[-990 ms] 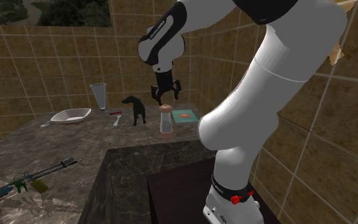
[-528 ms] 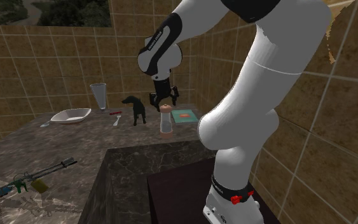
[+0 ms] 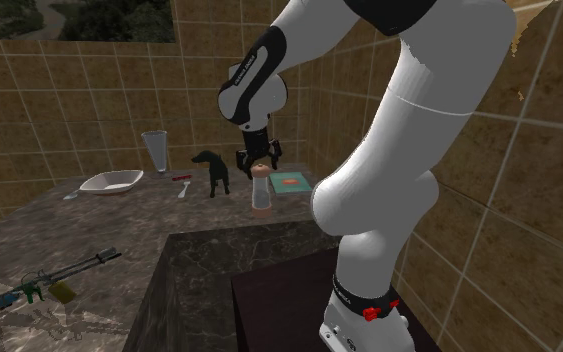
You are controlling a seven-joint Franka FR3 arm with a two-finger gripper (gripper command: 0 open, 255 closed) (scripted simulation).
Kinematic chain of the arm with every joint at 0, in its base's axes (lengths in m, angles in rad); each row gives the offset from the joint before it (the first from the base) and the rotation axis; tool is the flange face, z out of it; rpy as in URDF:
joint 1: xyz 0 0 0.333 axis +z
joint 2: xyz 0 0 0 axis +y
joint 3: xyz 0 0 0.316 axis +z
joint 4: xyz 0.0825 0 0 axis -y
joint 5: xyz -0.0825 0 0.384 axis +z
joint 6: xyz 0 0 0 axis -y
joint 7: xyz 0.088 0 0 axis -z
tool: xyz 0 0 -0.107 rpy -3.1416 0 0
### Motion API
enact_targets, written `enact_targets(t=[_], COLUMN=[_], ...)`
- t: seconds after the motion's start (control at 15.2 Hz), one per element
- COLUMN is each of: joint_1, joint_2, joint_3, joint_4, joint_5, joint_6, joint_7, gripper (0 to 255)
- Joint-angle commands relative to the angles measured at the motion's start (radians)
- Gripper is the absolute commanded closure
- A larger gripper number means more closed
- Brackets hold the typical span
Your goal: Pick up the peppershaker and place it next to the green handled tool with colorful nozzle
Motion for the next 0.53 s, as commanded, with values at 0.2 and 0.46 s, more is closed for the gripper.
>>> enact_targets(t=[0.2, 0.46], joint_1=[0.0, 0.0], joint_2=[0.0, 0.0], joint_3=[0.0, 0.0], joint_4=[0.0, 0.0], joint_5=[0.0, 0.0], joint_6=[0.0, 0.0], joint_7=[0.0, 0.0], gripper=[255, 255])
